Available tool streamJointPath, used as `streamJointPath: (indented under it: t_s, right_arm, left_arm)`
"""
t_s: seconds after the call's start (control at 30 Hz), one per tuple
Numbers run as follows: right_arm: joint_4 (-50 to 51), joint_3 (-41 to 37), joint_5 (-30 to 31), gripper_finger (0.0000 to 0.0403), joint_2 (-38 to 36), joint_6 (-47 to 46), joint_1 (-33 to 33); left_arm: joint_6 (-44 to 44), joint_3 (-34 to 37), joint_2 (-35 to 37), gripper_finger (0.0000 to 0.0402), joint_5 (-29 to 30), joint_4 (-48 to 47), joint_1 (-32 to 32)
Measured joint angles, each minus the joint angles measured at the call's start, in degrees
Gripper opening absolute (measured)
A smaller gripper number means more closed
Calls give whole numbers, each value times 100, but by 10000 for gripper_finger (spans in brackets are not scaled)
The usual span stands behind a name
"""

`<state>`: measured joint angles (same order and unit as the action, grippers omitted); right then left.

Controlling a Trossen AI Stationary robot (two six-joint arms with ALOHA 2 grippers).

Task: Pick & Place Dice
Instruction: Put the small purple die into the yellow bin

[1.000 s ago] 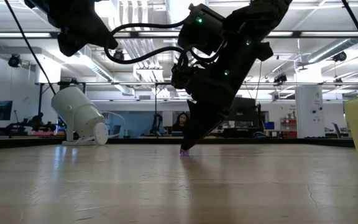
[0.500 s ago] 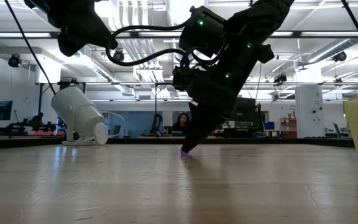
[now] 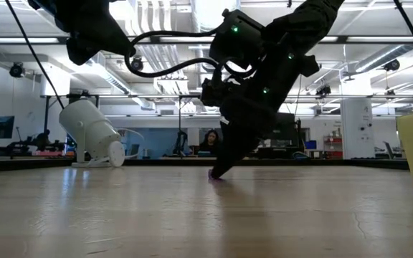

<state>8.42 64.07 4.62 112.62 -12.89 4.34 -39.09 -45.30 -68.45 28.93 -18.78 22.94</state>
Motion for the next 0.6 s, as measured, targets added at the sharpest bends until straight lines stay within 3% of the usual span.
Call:
streamJointPath:
  t_s: [0.37,0.6]
  right_arm:
    - [-32,0,0,104,0,1,0]
    - [-48,20,0,82,0,1,0]
  left_arm:
    - [-13,0,0,2,0,0,0]
    - [-15,0,0,2,0,0,0]
